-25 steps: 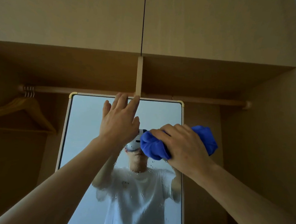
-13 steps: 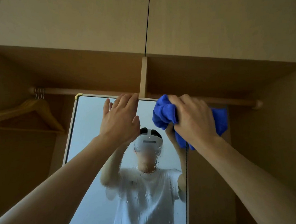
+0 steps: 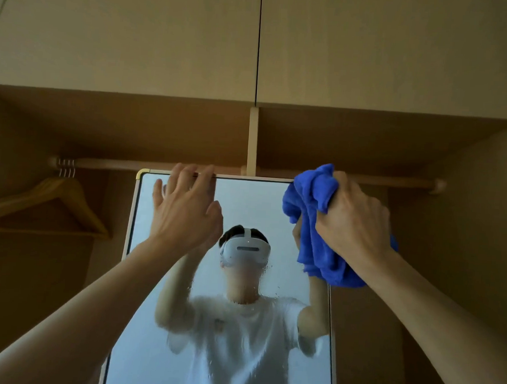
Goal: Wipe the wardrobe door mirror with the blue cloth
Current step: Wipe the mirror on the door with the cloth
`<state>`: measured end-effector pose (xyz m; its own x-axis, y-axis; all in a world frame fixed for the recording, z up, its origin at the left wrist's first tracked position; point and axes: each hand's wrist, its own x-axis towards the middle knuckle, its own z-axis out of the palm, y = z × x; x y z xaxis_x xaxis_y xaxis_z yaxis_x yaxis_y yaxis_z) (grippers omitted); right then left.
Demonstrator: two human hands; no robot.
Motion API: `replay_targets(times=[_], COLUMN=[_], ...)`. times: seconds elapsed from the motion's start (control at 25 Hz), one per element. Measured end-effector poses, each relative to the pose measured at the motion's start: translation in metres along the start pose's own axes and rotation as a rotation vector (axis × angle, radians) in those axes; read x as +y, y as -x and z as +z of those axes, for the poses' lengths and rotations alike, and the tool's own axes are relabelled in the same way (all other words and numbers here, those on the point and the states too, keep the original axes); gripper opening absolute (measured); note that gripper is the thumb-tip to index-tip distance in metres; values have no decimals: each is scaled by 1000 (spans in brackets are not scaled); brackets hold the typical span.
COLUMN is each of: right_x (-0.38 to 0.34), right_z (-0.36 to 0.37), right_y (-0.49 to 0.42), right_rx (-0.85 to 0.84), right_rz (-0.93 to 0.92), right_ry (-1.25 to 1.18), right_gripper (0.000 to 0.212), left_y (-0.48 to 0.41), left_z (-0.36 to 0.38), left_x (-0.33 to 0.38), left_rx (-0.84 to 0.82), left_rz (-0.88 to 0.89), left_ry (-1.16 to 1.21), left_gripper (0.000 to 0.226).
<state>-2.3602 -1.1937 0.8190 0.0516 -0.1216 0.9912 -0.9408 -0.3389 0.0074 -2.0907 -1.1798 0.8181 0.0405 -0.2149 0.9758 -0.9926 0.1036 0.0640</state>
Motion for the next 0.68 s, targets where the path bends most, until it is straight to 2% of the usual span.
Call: replay_targets(times=[0.12,0.24,0.36,0.68], right_x=[-4,-14,-26,-69], right_z=[3,4,7,13], right_y=[6,3,3,4], right_rx=[2,-21,-38,-59], right_rz=[28,69,80,37], right_ry=[70,68,118,131], right_gripper=[41,41,38,47], left_y=[0,4,8,13], left_z=[-10,-18,-21,-20], left_x=[-31,-48,-52,-60], left_rx=[54,-26,-38,33], left_rz=[-153,-245,-227,-189], left_ry=[-52,108,206,213], left_gripper=[60,58,56,55])
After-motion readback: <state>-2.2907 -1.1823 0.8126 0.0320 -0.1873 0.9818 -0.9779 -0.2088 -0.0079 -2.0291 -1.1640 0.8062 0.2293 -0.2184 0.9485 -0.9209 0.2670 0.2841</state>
